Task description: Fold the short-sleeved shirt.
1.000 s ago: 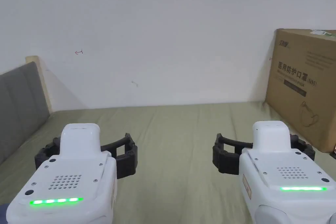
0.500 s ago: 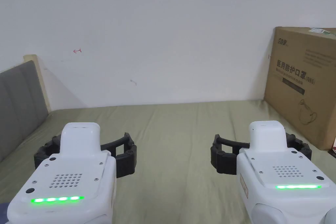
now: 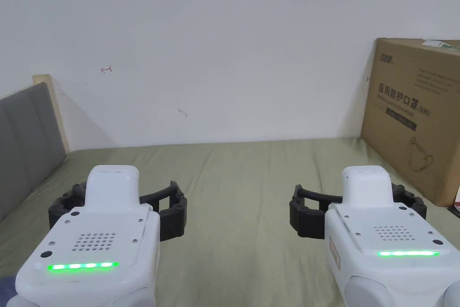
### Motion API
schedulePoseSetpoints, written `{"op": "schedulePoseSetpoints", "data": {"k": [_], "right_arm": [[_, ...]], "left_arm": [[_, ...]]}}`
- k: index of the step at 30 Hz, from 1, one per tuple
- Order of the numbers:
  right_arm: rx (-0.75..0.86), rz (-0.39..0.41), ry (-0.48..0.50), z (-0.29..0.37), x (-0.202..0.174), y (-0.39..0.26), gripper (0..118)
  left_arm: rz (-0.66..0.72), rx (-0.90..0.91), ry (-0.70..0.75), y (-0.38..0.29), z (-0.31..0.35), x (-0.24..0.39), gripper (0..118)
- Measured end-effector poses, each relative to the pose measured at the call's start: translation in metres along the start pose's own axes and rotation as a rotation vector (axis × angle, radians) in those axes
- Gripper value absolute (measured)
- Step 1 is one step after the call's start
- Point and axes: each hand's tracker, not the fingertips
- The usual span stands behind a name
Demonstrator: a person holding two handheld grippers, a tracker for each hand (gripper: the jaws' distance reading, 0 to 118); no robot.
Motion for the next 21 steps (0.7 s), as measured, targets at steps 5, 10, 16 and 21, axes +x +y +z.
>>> {"op": "schedulePoseSetpoints", "data": {"k": [5, 10, 16, 21], "right_arm": [[0.039, 0.032, -0.017, 0.004, -0.009, 0.020, 118], [0.187, 0.496, -0.128, 0.010, -0.054, 0.023, 118], [0.167, 1.119, -0.060, 0.006, -0.100, -0.034, 118], [0.028, 0.982, 0.017, -0.004, -0.093, -0.038, 118]], "left_arm": [[0.250, 0.021, -0.126, 0.008, 0.004, -0.020, 108], [0.730, 0.037, -0.203, -0.013, -0.005, -0.050, 108], [1.283, -0.106, -0.121, -0.082, -0.022, -0.074, 108], [1.114, -0.098, -0.046, -0.079, -0.013, -0.069, 108]]}}
